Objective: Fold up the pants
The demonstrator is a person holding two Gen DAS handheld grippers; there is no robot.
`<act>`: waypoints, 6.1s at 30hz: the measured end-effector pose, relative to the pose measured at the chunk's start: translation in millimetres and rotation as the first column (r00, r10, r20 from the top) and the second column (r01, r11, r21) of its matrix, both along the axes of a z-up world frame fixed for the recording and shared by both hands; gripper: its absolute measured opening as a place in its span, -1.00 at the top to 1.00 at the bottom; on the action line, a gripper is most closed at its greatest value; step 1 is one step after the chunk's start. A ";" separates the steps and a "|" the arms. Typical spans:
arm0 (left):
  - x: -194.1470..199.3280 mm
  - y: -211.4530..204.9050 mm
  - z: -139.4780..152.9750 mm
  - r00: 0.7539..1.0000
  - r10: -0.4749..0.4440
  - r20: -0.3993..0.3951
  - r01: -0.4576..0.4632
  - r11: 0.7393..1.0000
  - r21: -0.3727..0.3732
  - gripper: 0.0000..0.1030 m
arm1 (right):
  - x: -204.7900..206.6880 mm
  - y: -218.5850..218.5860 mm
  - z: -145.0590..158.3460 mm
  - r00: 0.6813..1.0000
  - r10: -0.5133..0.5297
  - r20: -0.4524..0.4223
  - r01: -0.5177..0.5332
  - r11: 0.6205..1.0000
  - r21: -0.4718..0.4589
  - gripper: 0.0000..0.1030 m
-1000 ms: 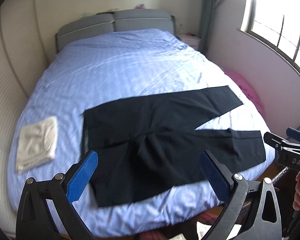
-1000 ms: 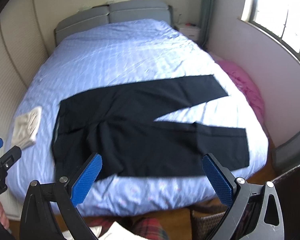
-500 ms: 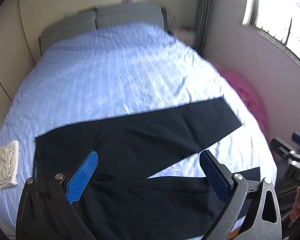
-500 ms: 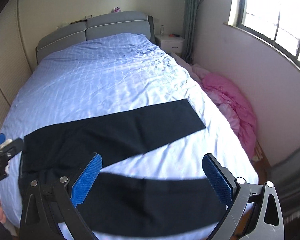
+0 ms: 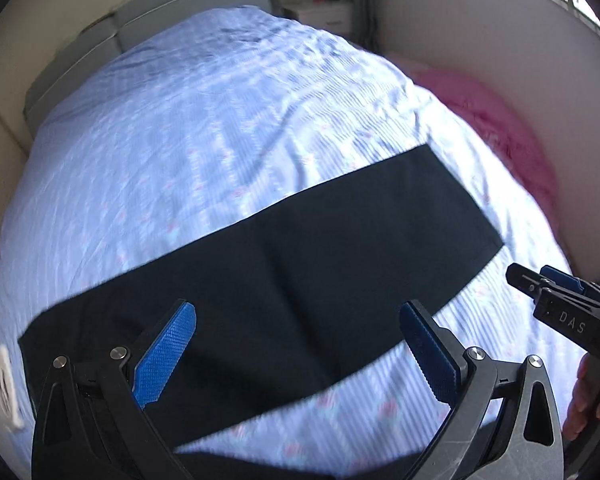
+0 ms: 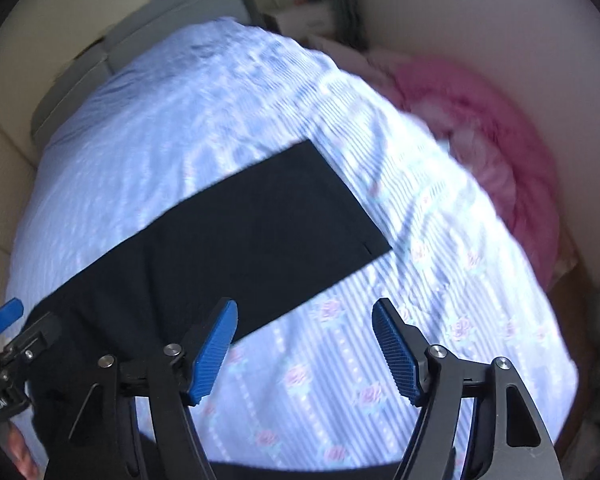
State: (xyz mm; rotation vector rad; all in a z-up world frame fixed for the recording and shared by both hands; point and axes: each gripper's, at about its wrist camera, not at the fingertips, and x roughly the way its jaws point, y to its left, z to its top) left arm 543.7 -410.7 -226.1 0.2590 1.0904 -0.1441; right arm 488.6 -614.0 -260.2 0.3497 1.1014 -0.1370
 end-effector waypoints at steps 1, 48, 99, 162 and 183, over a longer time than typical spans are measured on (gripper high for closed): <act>2.9 -3.6 -4.2 1.000 -0.005 -0.001 0.005 1.000 0.009 -1.00 | 4.2 -7.9 -9.6 1.000 -0.013 -0.010 0.014 1.000 0.005 -0.25; -70.9 143.0 27.9 0.984 0.176 -0.006 -0.175 0.974 -0.140 -1.00 | 14.2 0.3 4.8 0.979 -0.204 0.012 0.198 0.934 -0.297 -0.26; -351.4 563.6 -150.2 0.601 0.579 -0.551 -0.782 0.569 -0.254 -0.86 | -289.7 511.3 -75.1 0.828 0.455 -0.327 -0.475 0.880 0.022 -0.26; -9.0 630.6 -35.1 0.868 0.460 -0.188 -0.497 0.817 -0.293 0.86 | 82.8 597.7 10.6 0.813 0.564 -0.145 -0.581 0.769 -0.268 0.94; -41.3 582.7 30.1 0.959 0.277 -0.054 -0.282 0.942 -0.183 -0.37 | 55.0 583.9 75.1 0.850 0.527 -0.020 -0.515 0.821 -0.245 -0.08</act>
